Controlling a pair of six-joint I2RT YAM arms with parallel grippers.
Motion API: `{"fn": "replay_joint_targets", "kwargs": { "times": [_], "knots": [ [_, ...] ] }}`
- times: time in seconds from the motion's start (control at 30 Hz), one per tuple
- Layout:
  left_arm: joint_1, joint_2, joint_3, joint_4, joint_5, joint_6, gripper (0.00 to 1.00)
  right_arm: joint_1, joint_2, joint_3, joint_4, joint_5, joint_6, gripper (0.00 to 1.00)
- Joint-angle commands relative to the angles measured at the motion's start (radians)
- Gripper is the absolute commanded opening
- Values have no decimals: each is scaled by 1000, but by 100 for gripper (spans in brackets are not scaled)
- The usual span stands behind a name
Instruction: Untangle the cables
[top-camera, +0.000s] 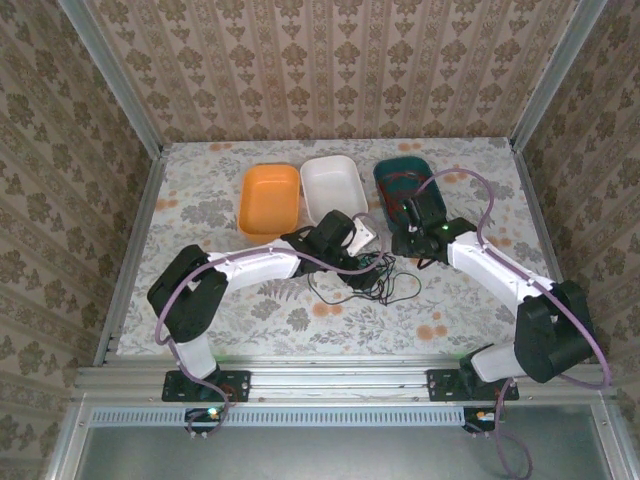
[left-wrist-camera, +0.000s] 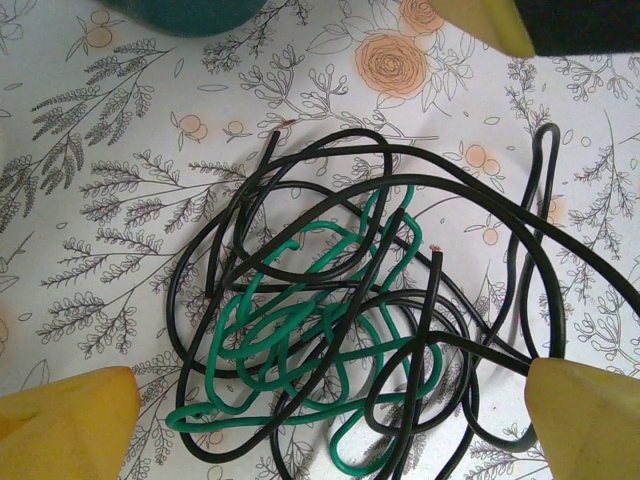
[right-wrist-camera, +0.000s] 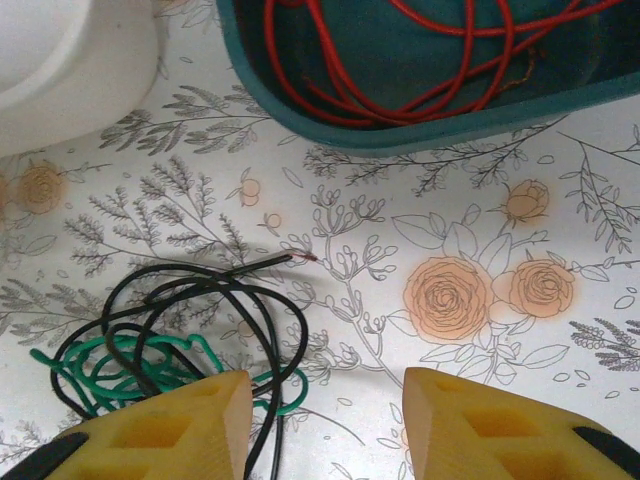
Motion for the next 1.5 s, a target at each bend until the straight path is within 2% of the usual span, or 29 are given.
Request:
{"fn": "replay_joint_targets", "kwargs": {
  "times": [0.0,0.3,0.67,0.8,0.9,0.97,1.13,1.2,1.33,1.47],
  "knots": [
    [-4,-16,38,-36,12,39,100,-20,4,-19,-18,-11,16,45],
    [-4,23,106,-37,73,36,100,-44,-5,-36,20,-36,34,44],
    [-9,145,203,-63,65,28,98,-56,-48,-52,23,-36,24,42],
    [-9,163,206,-83,59,32,94,-61,-62,-56,23,-33,16,42],
    [-7,177,212,-104,55,38,84,-64,-69,-62,28,-32,14,41],
    [-7,183,213,-107,54,38,73,-66,-73,-65,30,-34,13,41],
    [-5,178,222,-100,43,32,27,-66,-77,-72,45,-95,-8,40],
    [1,161,220,-84,39,19,16,-63,-71,-75,57,-150,-17,41],
    [34,98,190,-14,54,-29,8,-39,-24,-48,53,-224,-80,43],
    [79,28,150,54,104,-91,6,-20,74,-7,49,-292,-117,44]
  ]
}}
